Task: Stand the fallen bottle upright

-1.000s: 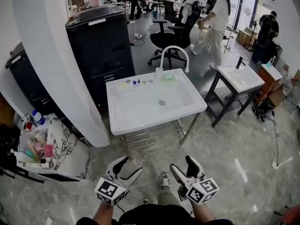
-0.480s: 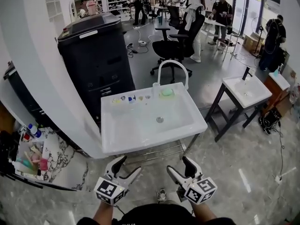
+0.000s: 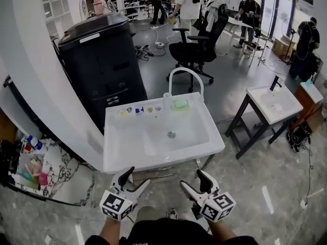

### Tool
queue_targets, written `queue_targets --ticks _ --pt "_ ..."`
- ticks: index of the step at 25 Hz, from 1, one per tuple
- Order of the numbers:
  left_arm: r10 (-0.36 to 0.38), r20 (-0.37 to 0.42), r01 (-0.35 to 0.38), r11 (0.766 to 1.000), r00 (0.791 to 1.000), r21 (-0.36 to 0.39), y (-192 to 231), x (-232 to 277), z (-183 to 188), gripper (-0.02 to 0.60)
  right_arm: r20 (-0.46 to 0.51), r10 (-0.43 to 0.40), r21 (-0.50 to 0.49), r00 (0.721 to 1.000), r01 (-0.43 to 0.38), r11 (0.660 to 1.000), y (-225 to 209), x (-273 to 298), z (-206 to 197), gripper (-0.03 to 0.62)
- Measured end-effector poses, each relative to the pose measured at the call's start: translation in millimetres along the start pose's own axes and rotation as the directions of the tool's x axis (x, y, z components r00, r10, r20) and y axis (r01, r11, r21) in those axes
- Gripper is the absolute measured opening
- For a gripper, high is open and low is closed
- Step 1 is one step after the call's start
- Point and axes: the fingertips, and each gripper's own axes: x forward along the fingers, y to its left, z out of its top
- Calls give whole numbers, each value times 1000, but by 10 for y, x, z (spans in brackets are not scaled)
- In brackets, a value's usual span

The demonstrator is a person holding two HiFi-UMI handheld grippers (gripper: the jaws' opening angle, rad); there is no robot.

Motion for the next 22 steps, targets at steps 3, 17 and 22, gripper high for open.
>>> queue_targets --ticks 3,17,22 --pt "23 -19 -23 999 1000 36 134 78 40 285 -8 10 19 1000 -10 1000 -91 59 -12 333" --pt "5 -161 49 943 987 329 1234 749 198 285 -27 -40 49 999 41 998 -397 667 66 333" --pt "-15 -222 105 911 975 400 1679 1092 210 285 -24 -59 56 998 60 997 -458 999 152 333"
